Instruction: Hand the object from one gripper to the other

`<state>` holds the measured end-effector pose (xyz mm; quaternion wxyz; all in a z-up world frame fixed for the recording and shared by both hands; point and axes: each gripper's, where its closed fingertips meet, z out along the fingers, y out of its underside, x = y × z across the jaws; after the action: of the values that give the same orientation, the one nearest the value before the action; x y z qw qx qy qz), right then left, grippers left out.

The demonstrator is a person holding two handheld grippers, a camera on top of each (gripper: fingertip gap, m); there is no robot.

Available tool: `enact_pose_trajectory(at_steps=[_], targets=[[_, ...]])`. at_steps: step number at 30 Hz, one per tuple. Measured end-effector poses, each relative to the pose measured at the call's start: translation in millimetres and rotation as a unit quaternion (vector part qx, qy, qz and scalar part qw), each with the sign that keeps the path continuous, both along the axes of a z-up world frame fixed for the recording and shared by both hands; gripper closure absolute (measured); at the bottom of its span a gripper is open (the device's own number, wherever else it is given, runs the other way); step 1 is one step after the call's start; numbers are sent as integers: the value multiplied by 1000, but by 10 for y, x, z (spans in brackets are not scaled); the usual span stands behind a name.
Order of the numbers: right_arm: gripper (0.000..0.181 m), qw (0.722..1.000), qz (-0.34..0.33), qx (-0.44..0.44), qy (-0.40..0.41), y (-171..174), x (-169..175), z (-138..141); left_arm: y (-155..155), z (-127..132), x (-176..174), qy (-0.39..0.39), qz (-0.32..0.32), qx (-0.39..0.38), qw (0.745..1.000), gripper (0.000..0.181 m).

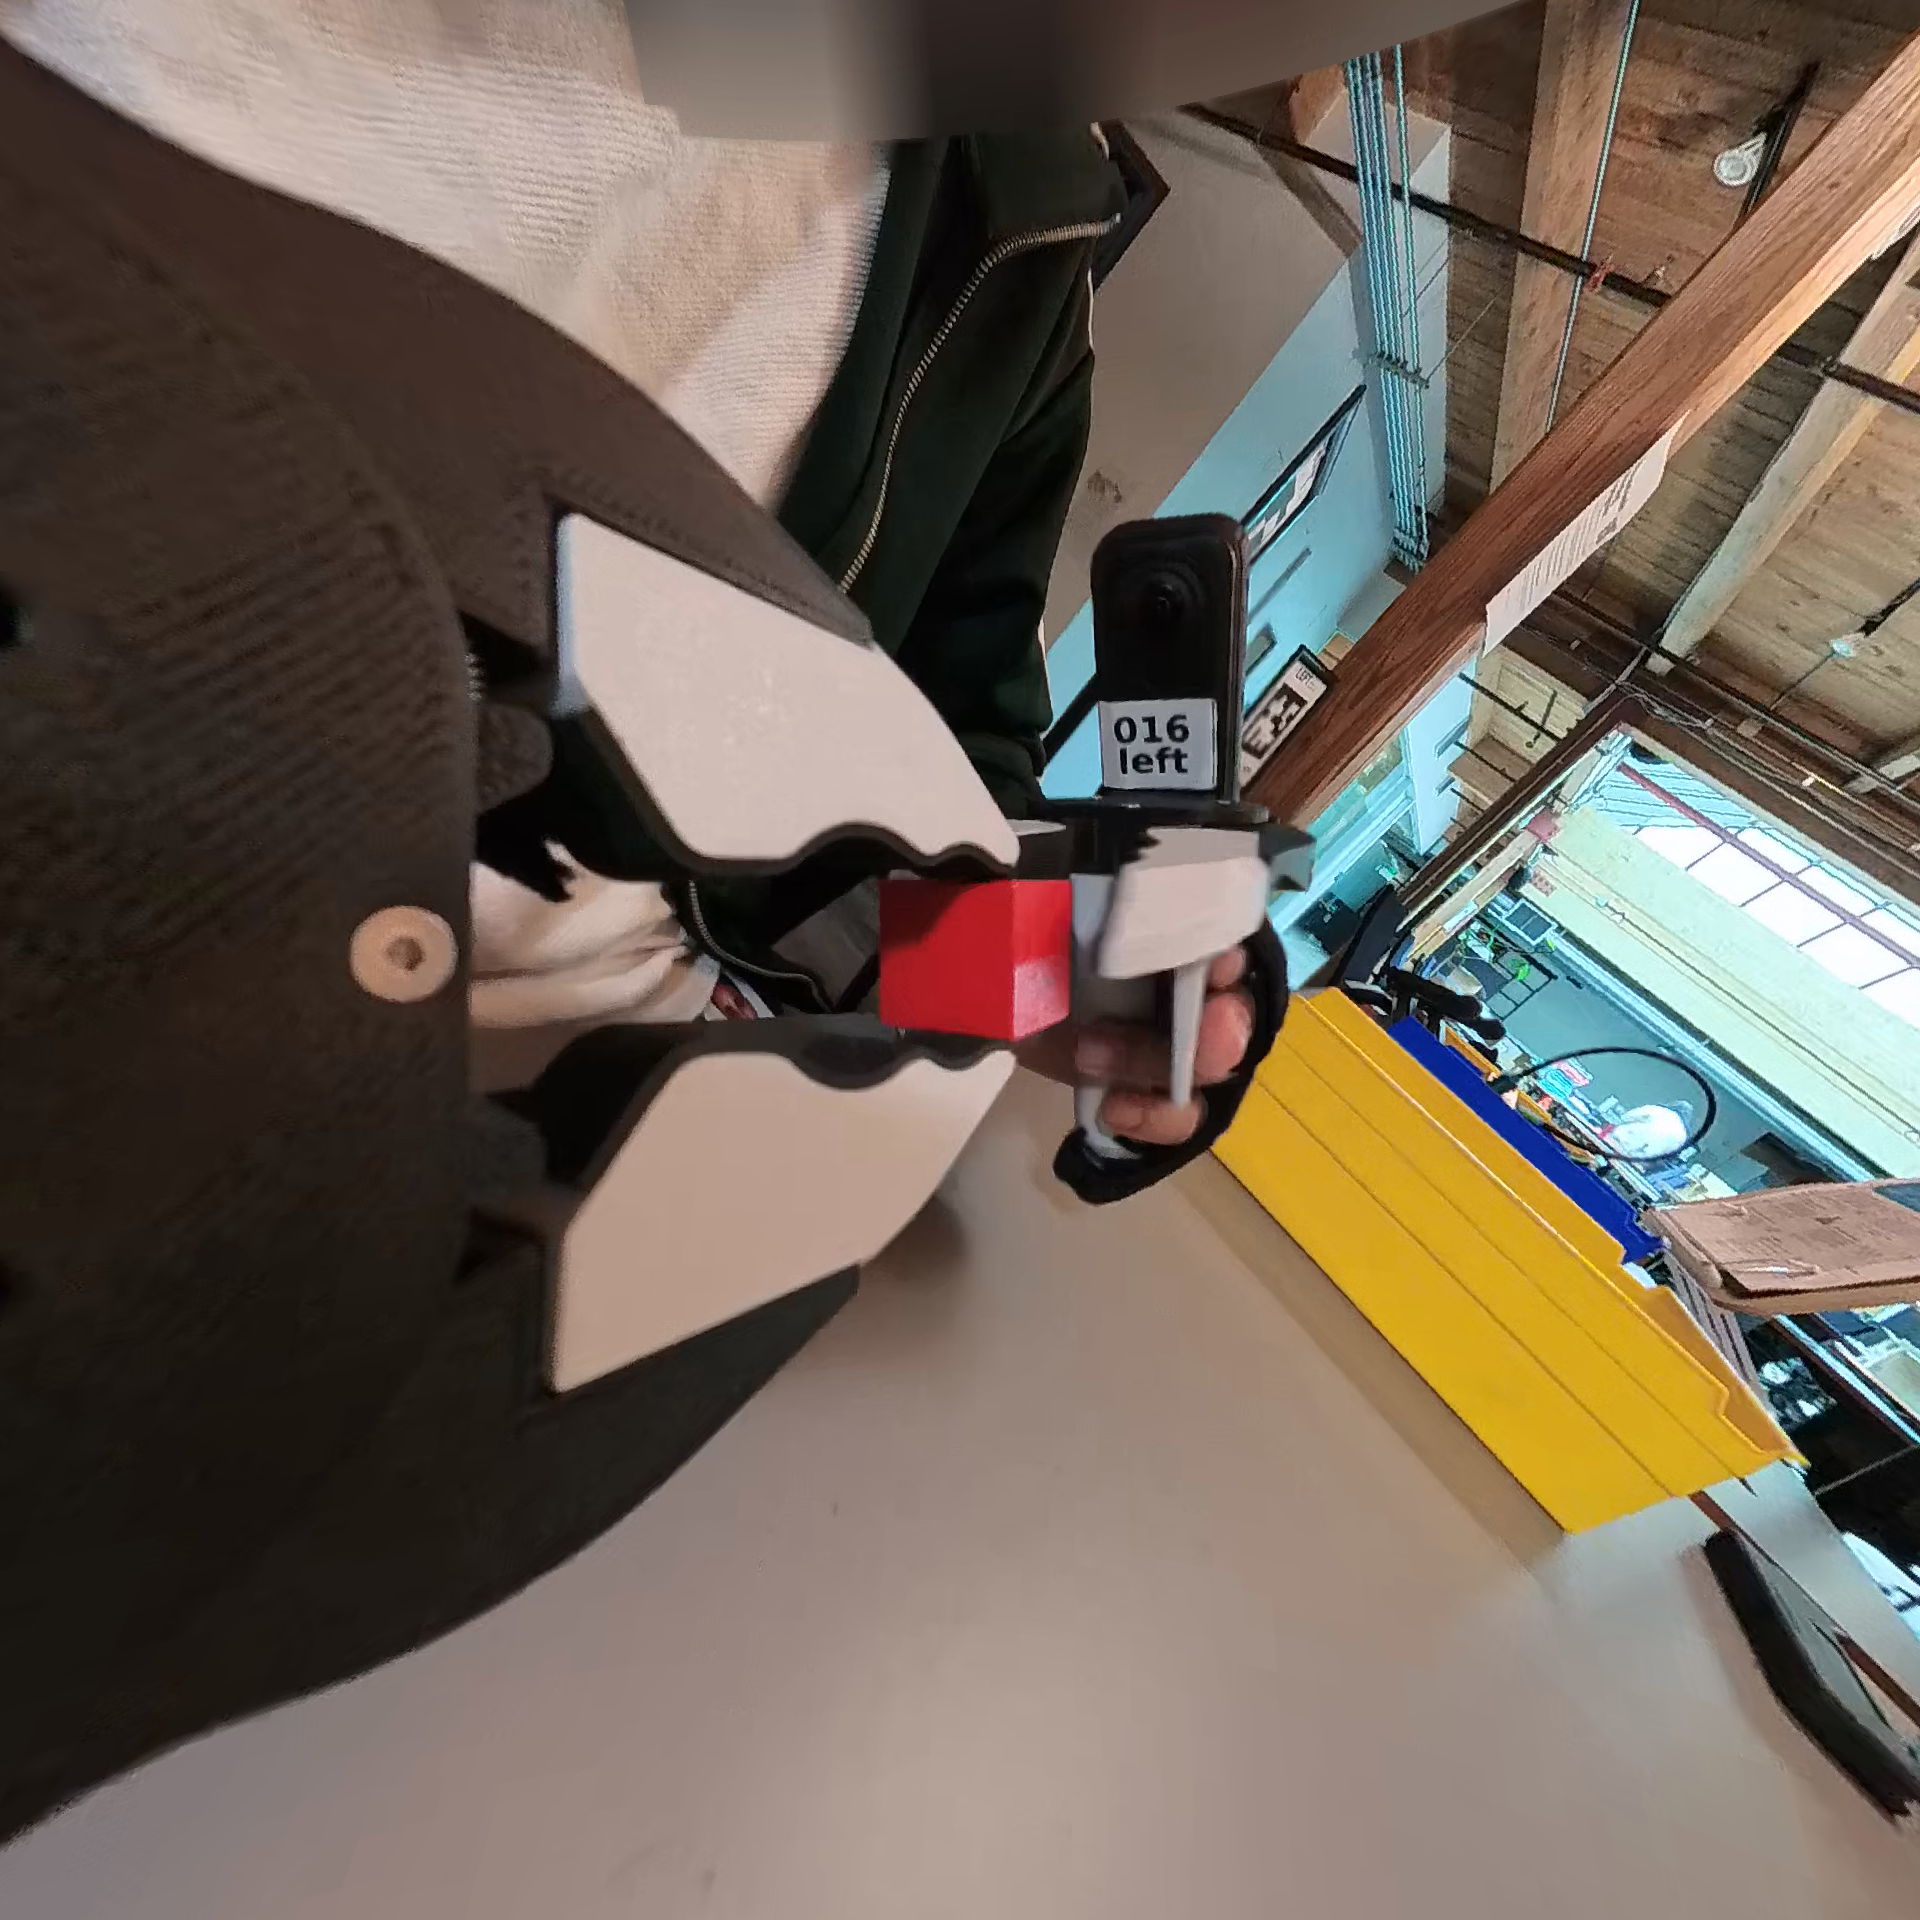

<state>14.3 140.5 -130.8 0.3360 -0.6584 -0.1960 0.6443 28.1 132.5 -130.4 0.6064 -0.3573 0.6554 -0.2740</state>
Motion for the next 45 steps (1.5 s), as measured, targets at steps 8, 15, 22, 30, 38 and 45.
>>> enact_pose_trajectory(at_steps=[8, 15, 22, 30, 38, 45], targets=[[153, 991, -75, 104, -47, 102, 135, 102, 157, 51, -34, -38, 9, -114, 993, 118], [153, 930, -113, 330, -113, -36, 94, 322, -124, 106, -21, -29, -165, -467, 868, 118], [154, 880, -121, 424, -174, -81, 19, 271, -90, 202, -80, -21, -249, -711, 657, 126], [153, 751, -130, 559, -327, -73, -87, 70, -163, 80, -47, 20, -252, -727, 639, 148], [152, 722, -138, 584, -345, -77, -112, 60, -139, 110, -42, 4, -251, -717, 650, 151], [110, 782, -159, 513, -317, 55, -61, 27, -57, 156, -58, -34, -226, -666, 710, 152]])
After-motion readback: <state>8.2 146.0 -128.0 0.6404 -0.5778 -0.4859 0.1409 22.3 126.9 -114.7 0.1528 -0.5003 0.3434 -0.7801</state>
